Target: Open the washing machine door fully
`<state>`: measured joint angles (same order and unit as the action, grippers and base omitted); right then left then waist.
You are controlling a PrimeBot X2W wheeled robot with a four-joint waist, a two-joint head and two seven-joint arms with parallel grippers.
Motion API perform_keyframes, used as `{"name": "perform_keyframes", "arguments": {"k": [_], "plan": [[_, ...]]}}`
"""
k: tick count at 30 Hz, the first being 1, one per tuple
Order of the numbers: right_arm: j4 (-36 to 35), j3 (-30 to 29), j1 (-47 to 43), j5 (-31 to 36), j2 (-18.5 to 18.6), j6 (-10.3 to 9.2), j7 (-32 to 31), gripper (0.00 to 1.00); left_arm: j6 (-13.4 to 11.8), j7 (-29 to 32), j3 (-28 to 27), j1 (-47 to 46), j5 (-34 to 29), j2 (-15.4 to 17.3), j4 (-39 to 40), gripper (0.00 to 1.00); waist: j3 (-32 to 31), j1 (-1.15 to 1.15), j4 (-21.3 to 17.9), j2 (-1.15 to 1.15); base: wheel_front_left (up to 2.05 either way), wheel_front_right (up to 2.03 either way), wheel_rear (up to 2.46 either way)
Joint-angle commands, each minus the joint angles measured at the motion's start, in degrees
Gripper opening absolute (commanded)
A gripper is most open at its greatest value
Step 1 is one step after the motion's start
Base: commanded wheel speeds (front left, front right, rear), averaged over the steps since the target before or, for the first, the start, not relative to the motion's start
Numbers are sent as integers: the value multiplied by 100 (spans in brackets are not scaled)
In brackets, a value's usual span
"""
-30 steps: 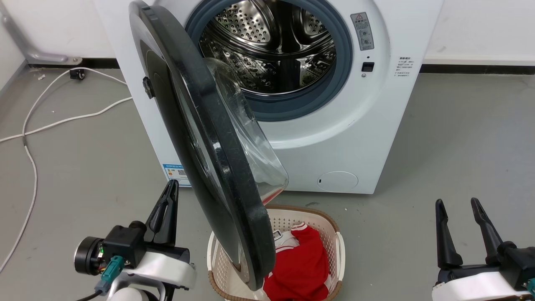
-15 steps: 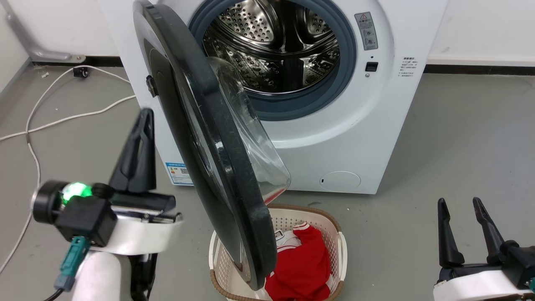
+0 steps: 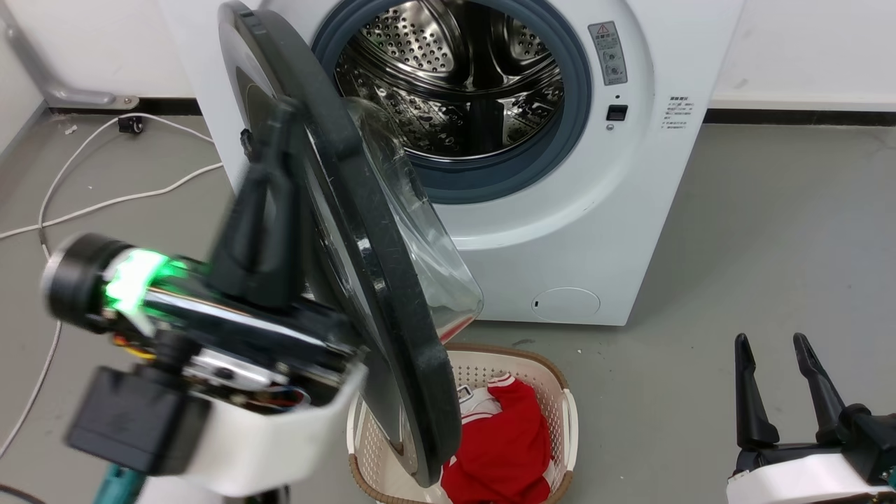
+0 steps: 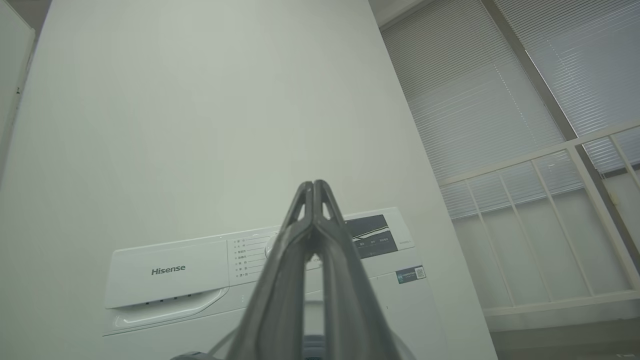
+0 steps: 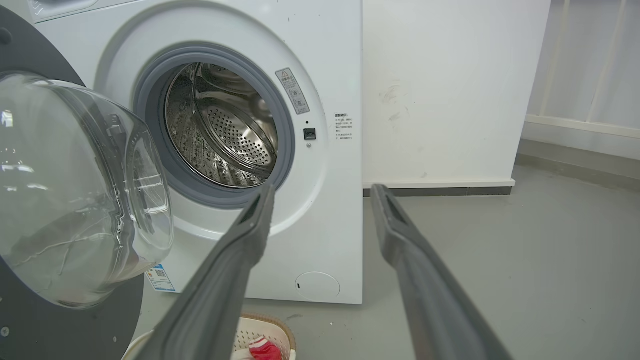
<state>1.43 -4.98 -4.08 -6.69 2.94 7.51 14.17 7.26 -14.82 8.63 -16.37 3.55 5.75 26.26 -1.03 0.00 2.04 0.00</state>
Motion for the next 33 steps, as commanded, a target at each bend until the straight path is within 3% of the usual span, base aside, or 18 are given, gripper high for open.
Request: {"name": "perform_keyframes", "arguments": {"k": [1,8,19,27,33], "plan": [[8,3,6,-22,-12,-4,36,100,6,70,158,115,66,17,30,0,-8,0,-12,0,0,0,0],[30,20,-49,-62,-12,-4,34,100,21,792,1124,703,690,59,-23,0,-34,0,-55,0,0,0,0],[65,41,-46,-76,-12,-4,-42,100,25,1771,2057,1834,1278,249,-534,0,-56,0,14,0,0,0,0],[97,112,-18,-128,-12,-4,-50,100,-176,1730,2151,2073,1089,354,-1149,0,-18,0,-1,0,0,0,0],[138,126,32,-164,-13,-4,-52,100,-327,1391,2006,1825,1046,206,-1672,0,41,0,-19,0,0,0,0]]}}
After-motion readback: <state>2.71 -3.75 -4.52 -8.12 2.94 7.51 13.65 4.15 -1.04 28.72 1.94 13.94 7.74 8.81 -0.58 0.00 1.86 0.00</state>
